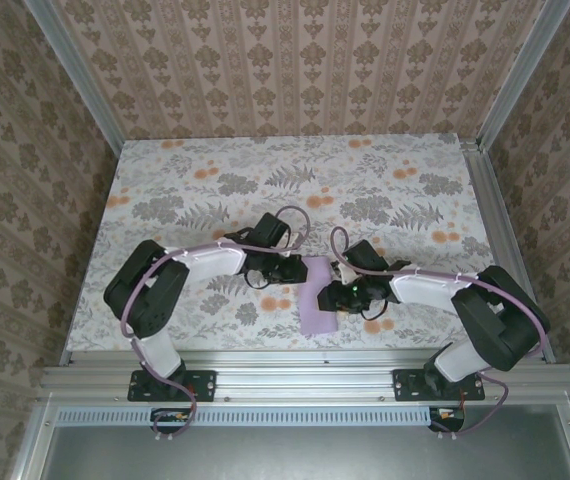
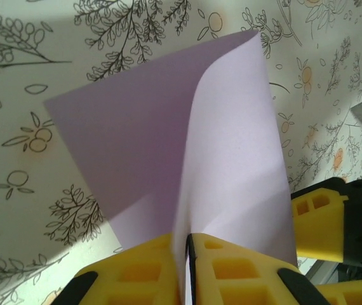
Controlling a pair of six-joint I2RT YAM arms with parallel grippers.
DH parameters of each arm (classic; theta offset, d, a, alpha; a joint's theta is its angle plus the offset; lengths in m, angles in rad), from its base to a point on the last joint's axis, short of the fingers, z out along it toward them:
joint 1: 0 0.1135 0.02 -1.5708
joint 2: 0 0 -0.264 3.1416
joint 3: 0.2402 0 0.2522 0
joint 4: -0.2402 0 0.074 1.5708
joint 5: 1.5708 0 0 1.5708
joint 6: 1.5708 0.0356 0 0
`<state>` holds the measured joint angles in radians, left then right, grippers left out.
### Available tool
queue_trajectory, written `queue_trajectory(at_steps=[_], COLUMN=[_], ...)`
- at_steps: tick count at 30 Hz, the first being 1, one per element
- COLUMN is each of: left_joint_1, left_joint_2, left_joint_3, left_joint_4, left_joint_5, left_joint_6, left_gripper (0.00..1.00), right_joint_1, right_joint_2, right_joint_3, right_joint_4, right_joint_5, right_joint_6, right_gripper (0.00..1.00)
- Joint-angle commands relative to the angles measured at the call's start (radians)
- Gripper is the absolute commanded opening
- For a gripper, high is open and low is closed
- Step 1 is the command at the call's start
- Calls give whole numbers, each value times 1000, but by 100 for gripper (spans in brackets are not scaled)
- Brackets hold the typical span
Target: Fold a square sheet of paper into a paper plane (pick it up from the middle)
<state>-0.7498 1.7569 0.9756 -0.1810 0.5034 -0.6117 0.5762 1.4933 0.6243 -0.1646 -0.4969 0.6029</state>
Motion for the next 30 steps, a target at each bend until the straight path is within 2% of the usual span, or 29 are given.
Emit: queue_trajectory(at_steps=[1, 15, 30], left_joint_1=[9, 8, 9], left_joint_2=[33, 74, 128], left_joint_3=[38, 98, 175], left_joint_4=[-56, -81, -106], left_joint_5=[20, 40, 65], left_joint_6=[50, 76, 99], left_gripper=[14, 14, 16], right_joint_1=[-26, -107, -122], right_joint_2=[-17, 24, 79], right_joint_3=[39, 97, 148], right_joint_4=[-84, -106, -156], right_joint_5=[45, 49, 96], right_joint_6=[-59, -126, -220], right_gripper=[50, 56, 36])
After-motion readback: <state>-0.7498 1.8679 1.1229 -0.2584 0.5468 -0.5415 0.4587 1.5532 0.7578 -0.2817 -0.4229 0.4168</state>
